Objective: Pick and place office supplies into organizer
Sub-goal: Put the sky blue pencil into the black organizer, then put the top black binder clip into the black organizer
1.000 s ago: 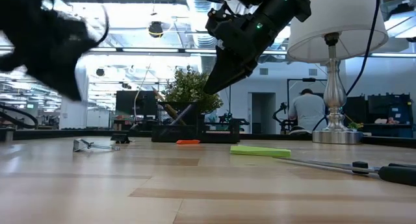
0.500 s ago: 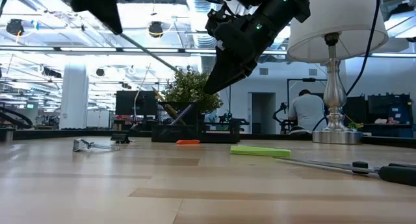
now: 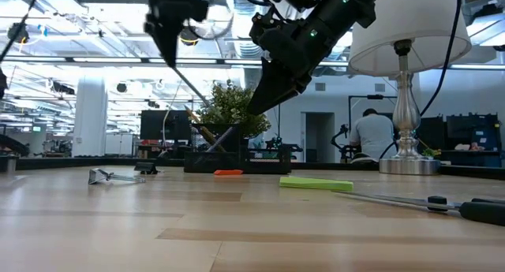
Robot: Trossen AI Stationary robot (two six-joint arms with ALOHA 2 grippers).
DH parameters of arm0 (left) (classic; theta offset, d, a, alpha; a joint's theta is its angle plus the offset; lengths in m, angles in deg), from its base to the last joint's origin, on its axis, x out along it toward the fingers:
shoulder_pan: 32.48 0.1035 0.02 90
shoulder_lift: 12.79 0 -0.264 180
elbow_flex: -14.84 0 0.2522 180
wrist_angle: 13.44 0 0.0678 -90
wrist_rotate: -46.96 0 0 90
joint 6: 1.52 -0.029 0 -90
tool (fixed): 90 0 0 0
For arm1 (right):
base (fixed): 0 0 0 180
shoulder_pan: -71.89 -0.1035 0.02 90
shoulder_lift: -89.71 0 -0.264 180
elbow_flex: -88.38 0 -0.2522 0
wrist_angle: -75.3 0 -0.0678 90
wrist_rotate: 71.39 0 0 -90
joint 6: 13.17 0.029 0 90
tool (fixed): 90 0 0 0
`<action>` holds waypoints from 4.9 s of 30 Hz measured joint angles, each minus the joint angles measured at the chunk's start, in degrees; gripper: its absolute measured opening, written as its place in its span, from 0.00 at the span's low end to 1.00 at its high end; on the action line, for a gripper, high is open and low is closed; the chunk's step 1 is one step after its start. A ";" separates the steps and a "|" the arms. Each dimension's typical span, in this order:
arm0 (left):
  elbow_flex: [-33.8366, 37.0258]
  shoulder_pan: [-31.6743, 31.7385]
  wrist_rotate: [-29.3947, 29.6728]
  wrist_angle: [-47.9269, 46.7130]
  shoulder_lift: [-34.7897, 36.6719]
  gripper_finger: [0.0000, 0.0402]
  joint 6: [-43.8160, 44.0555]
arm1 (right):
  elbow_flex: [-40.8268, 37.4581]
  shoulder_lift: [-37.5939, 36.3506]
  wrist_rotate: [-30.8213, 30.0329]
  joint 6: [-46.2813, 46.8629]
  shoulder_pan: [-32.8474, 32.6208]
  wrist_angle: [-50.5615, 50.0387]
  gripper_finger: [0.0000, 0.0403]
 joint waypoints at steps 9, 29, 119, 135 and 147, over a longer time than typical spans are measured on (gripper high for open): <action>-11.84 3.48 0.26 -9.93 -13.53 0.01 -9.55 | 0.00 0.00 0.00 -0.02 0.00 -0.02 0.31; -22.92 7.32 11.36 -10.16 -27.40 0.25 -28.72 | 0.00 0.00 -0.08 0.01 1.62 -2.14 0.31; 55.43 -12.04 4.49 55.11 15.00 0.41 48.31 | -30.62 -20.46 -7.72 -5.54 8.73 28.17 0.31; 55.44 -12.04 0.60 57.50 15.00 0.41 48.25 | -30.64 -20.46 -7.69 -5.08 8.52 28.70 0.31; 55.44 -12.04 0.20 57.48 15.00 0.41 48.23 | -30.64 -20.46 -7.67 -5.06 8.52 28.74 0.31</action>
